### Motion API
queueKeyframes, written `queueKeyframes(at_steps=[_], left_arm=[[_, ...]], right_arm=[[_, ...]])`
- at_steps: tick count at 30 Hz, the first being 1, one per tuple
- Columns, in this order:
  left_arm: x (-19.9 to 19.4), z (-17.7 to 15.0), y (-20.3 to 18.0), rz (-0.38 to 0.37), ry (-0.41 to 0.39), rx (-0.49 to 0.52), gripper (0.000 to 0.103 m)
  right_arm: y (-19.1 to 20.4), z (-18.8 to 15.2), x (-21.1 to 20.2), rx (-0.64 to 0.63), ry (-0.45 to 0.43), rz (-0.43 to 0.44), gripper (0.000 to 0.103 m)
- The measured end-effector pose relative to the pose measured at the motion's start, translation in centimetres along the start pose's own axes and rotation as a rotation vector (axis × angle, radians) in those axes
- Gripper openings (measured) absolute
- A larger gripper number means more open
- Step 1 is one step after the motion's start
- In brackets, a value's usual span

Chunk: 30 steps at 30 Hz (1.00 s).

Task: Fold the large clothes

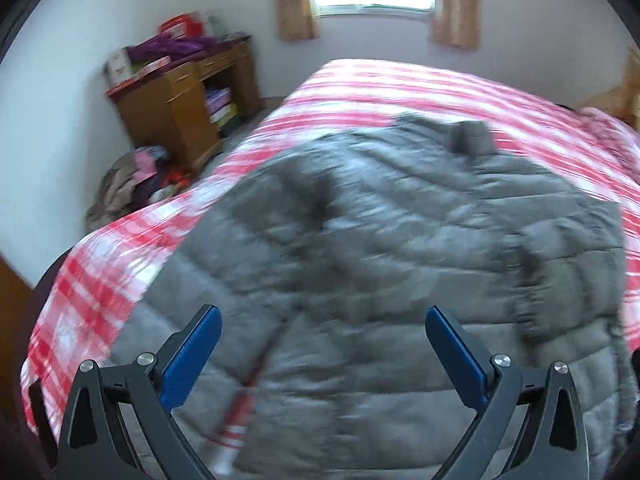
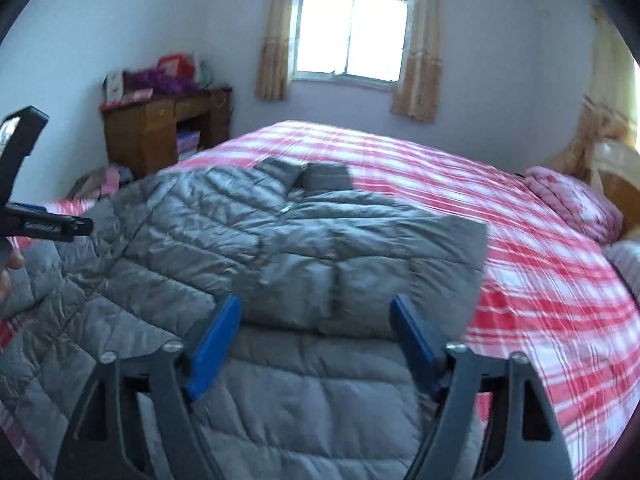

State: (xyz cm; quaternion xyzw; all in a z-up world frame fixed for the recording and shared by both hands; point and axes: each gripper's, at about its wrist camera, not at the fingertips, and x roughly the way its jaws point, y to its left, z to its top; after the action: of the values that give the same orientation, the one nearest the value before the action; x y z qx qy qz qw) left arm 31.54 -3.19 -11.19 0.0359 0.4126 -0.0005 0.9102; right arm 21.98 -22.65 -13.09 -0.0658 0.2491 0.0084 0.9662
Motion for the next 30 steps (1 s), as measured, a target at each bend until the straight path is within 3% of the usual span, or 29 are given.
queueKeyframes(at_steps=[5,12,15,16,17,20,24,30], left_arm=[[0.4,1.1,-7.7,-0.133,0.027,0.087,0.102],[5.9,1.6,-16.4,-0.192,0.099,0.153,0.1],[8.1,1.5,-18.8,-0.218,0.143,0.179,0.07],[8.5,1.3,-19.1,-0.239,0.164,0.171,0.046],[9.0,1.3,-19.4,-0.273,0.183,0.154,0.033],[7.9,1.5,-18.9,-0.265,0.135,0.166,0.022],[4.7,2.3,-16.1,-0.25,0.049,0.17,0.019],[1.2,2.6,-10.9,-0.14,-0.073,0.187,0.019]], right_arm=[[-4.3,-2.4,-0.3,0.076,0.036,-0.089,0.09],[-7.9,-5.4,1.2,0.144,0.11,-0.131,0.09],[-9.0,-6.7,1.9,0.169,0.14,-0.132,0.09],[-9.4,-7.1,1.9,0.175,0.148,-0.135,0.09],[-9.9,-7.5,1.8,0.183,0.156,-0.135,0.09],[-10.9,-8.3,1.5,0.225,0.169,-0.12,0.09],[-11.3,-8.9,1.9,0.264,0.197,-0.107,0.094],[-10.8,-9.2,2.1,0.246,0.21,-0.121,0.096]])
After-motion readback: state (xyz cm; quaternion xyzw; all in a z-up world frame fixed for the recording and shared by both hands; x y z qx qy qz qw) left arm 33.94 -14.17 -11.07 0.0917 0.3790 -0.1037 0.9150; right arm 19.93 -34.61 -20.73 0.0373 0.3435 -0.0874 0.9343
